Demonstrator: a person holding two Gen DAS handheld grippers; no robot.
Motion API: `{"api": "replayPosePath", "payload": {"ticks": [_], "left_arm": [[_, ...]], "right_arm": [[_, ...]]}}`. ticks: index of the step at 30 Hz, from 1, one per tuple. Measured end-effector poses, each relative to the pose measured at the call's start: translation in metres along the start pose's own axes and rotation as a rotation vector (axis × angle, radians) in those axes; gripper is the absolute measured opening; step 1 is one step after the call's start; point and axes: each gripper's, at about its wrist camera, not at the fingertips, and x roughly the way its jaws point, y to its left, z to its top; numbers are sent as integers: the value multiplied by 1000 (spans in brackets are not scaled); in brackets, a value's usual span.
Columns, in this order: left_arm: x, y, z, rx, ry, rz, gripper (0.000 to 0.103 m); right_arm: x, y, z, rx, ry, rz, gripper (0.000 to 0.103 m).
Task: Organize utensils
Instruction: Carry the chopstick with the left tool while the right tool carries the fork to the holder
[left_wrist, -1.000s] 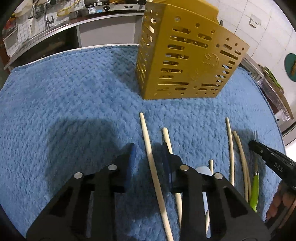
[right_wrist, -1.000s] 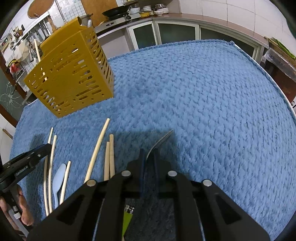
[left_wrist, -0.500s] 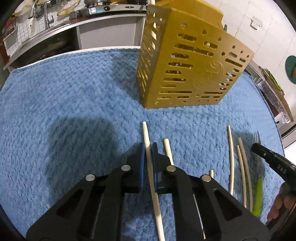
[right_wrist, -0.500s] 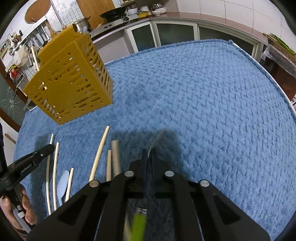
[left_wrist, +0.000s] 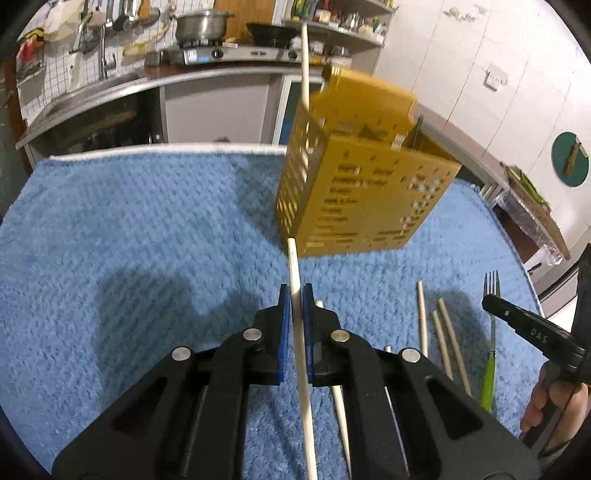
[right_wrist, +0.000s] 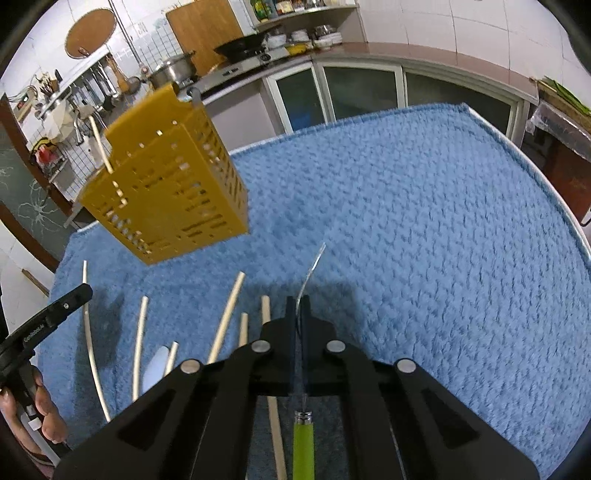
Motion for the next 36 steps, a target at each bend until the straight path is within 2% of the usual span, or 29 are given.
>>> {"api": "replayPosePath", "payload": {"ticks": [7, 19, 29, 36], "left_arm": [[-28, -5, 9, 23, -92, -15, 4], [-53, -14, 28, 41, -203, -58, 4], [-89, -24, 64, 45, -322, -72, 4], [-119, -48, 107, 91, -427, -57, 4]], "right_arm": [[-19, 9, 8, -23, -90, 9, 2], [-54, 30, 29, -91, -265, 29, 2], [-94, 48, 75, -109, -432, 96, 2], [-117, 77, 114, -169, -535, 121, 2]]}}
